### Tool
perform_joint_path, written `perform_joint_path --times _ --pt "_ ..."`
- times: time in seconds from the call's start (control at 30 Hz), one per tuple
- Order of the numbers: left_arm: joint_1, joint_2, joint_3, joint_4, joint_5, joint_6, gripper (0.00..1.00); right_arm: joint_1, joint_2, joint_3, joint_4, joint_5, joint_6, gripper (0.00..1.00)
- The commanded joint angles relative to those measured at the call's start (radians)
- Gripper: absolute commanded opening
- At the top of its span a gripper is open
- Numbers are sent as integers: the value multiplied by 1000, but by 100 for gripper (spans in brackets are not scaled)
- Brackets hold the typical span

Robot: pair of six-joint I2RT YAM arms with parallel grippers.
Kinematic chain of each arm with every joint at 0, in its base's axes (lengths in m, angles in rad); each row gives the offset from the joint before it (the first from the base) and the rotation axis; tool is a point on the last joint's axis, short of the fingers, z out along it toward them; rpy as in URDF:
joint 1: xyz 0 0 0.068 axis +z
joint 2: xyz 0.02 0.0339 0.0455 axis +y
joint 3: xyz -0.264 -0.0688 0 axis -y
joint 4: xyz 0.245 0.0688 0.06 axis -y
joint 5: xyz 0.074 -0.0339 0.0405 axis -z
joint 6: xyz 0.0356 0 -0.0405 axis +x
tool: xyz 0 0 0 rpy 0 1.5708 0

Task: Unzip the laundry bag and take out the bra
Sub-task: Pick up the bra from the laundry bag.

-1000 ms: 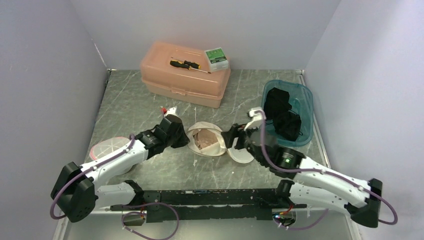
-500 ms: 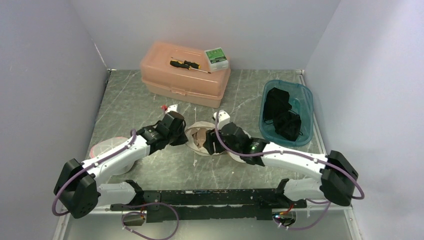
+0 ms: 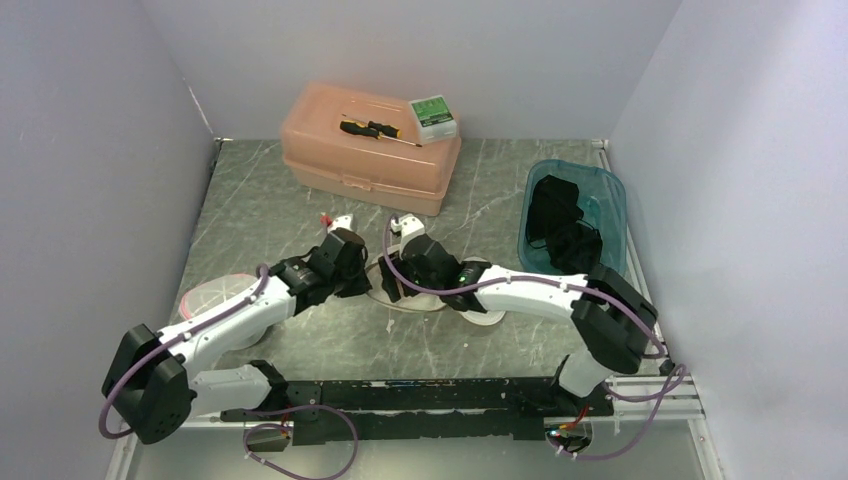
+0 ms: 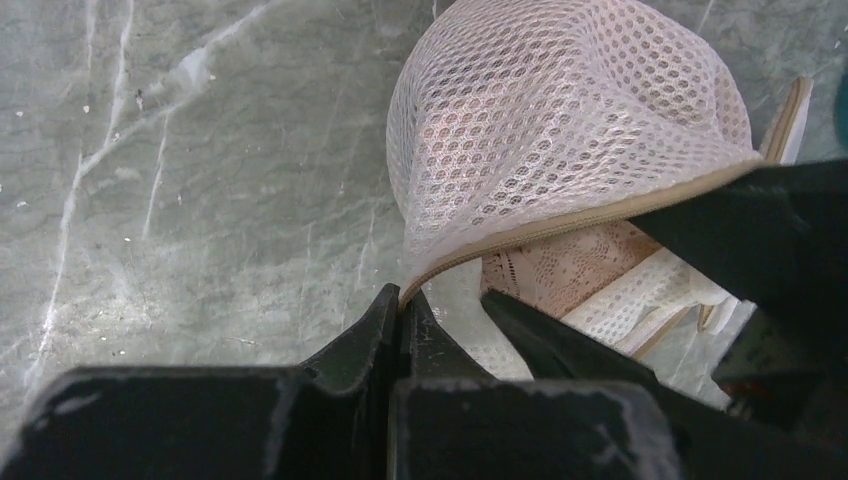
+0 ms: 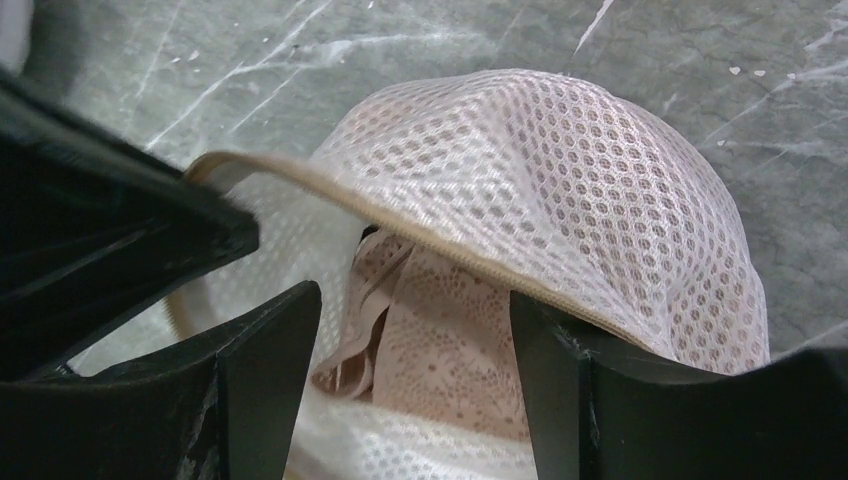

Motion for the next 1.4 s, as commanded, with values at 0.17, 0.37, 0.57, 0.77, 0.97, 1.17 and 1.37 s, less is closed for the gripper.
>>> perform_joint_path --times 0.17,0.37,0.57,0.77,0.97,1.17,1.37 --pt "1 -85 -52 28 24 12 3 15 102 79 -2 142 4 73" --pt "1 -73 -65 61 63 13 3 31 148 107 -12 192 8 74" --pt "1 -75 -85 92 85 2 3 50 185 124 -45 215 17 75" --pt "0 -72 -103 120 103 -10 3 56 217 141 -78 217 4 57" --pt "2 -81 -106 116 95 -11 3 56 198 122 -92 247 10 18" --pt "1 -87 -100 98 78 -10 3 56 106 90 -81 227 -7 0" --pt "1 -88 -92 85 59 -10 3 55 -40 23 -37 123 -39 0"
